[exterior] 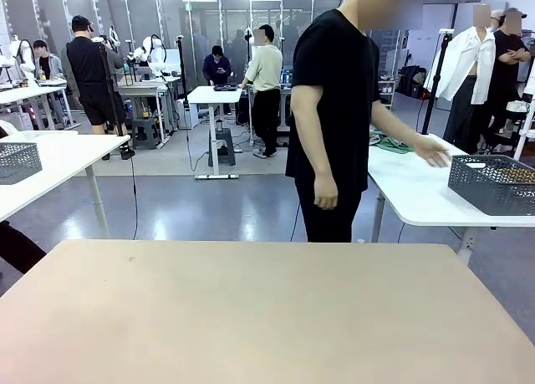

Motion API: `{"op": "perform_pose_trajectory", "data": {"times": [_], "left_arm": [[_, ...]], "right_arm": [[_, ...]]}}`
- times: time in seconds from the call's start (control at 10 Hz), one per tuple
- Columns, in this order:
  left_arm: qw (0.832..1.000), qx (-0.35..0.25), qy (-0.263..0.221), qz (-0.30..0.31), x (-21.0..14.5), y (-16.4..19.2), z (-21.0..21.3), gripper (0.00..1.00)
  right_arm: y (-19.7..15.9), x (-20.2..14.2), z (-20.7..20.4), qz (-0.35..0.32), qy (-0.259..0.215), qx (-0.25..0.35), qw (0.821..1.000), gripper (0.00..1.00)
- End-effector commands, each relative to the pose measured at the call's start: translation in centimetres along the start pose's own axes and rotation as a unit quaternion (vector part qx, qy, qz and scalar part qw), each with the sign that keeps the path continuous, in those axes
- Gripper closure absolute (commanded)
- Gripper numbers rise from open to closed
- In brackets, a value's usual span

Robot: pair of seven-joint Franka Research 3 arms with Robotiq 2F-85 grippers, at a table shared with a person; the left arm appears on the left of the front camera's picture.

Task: Fold the towels and place them in the basket.
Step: When a person lays out a Towel with hook on the table, fold it in half twice.

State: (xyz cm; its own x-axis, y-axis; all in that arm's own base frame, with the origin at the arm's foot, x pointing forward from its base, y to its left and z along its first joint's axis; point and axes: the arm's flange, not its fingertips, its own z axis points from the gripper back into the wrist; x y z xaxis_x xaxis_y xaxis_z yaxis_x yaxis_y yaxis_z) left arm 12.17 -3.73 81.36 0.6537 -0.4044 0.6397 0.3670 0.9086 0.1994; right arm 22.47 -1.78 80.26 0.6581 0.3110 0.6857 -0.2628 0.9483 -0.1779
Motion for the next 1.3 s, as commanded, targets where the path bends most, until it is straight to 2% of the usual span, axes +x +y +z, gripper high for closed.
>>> {"op": "perform_pose_trajectory", "data": {"times": [0.0,1.2], "left_arm": [[1.000,0.003,-0.003,-0.003,-0.18,-0.14,0.57,0.00],[1.000,0.003,-0.003,-0.003,-0.18,-0.14,0.57,0.00]], "right_arm": [[-0.06,0.11,-0.03,-0.001,0.000,0.000,1.000,0.00],[-0.06,0.11,-0.03,-0.001,0.000,0.000,1.000,0.00]]}}
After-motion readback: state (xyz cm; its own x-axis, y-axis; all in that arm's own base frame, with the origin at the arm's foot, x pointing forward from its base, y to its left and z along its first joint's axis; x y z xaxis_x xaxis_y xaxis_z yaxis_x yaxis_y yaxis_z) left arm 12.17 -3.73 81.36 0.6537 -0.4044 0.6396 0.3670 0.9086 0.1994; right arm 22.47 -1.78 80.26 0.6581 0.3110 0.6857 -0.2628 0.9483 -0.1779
